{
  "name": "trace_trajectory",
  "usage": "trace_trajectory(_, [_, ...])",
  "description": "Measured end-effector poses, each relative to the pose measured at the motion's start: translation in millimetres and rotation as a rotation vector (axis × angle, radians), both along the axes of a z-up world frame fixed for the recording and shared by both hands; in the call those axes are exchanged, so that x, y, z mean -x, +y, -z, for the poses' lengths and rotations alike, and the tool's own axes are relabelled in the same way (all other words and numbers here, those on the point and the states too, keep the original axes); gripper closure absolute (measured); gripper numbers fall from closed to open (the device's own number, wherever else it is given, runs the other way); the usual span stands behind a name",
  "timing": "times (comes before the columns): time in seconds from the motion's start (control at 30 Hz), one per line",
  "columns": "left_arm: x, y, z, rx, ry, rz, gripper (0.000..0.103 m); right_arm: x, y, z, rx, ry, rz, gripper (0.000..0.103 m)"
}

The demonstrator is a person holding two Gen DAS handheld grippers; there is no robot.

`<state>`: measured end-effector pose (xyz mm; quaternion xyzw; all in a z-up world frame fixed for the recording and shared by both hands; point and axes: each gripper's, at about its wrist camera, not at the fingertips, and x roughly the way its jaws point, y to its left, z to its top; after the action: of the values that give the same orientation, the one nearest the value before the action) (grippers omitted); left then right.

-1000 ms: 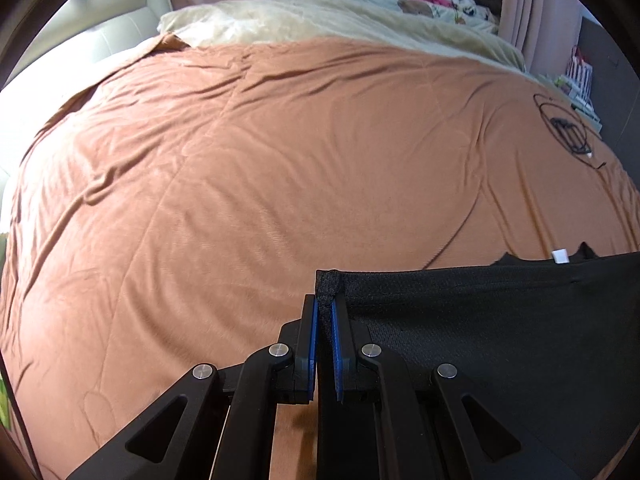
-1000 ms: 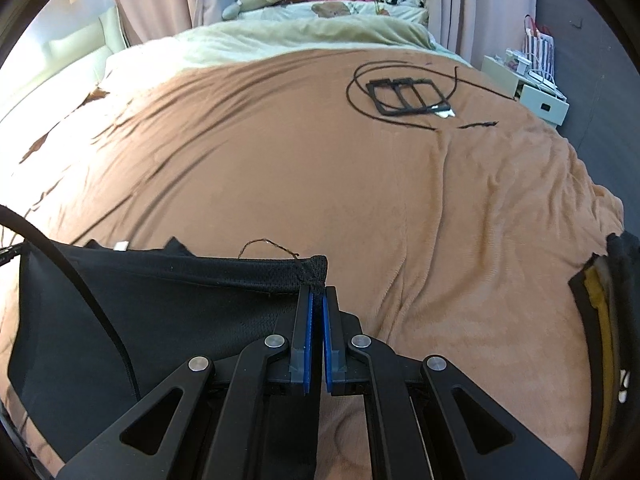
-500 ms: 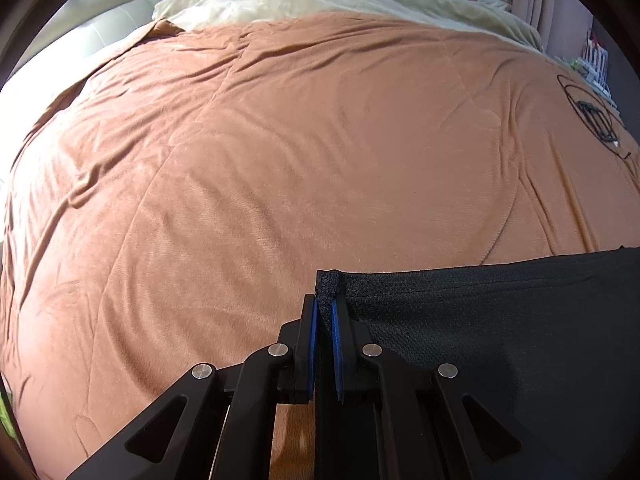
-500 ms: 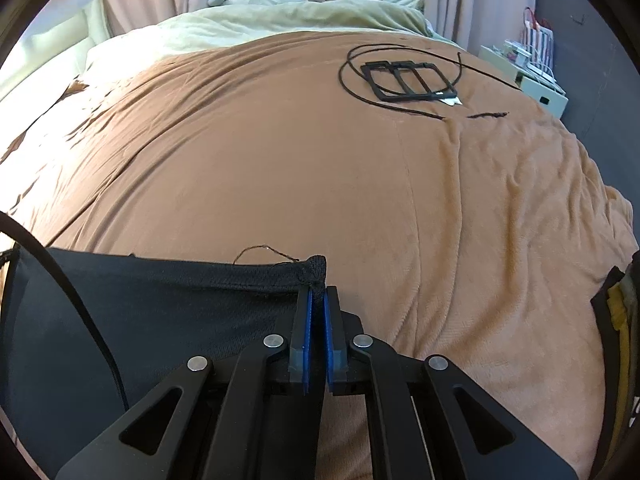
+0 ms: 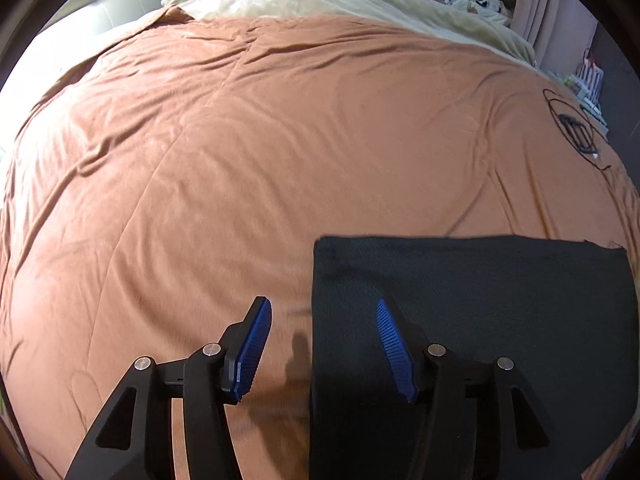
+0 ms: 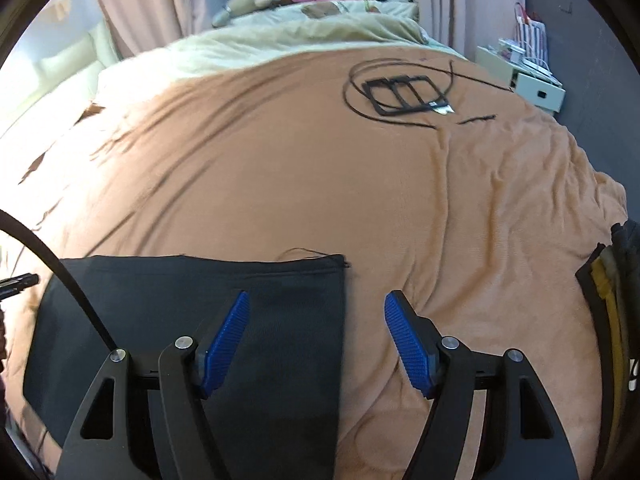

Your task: Fold small clothes

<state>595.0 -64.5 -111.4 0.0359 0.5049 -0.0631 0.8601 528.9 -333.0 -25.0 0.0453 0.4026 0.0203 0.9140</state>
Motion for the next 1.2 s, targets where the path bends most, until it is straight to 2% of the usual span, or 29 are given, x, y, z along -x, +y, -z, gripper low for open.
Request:
trace_trajectory(0.27, [42,13,-22,0.032,-0.015,-0.005,0.043,46,3,-17,-0.007,0.015,-0.073,0.034])
trace_trajectory(0.37, [55,18,-25,0.045,-0.01,-0.01,0.042,64,4,-21,0.025,0.003,-0.075,0.034])
trace_trajectory(0.47, [69,23,-27,0.073,-0.007,-0.003,0.042,78,3,-21,0.016,0.038,-0.066,0.034])
trace_trajectory(0.67, [102,36,-19,0.112,0.008,0.0,0.042,106,-6,-23,-0.031,0.075,-0.055,0.034])
trace_trajectory(0.87, [127,48,-5,0.143,0.042,-0.012,0.042,129,-16,-12,-0.069,0.117,-0.048,0.034])
trace_trajectory(1.2, [159,60,8,0.197,0.085,-0.042,0.043,159,-40,16,-0.193,0.171,-0.002,0.035])
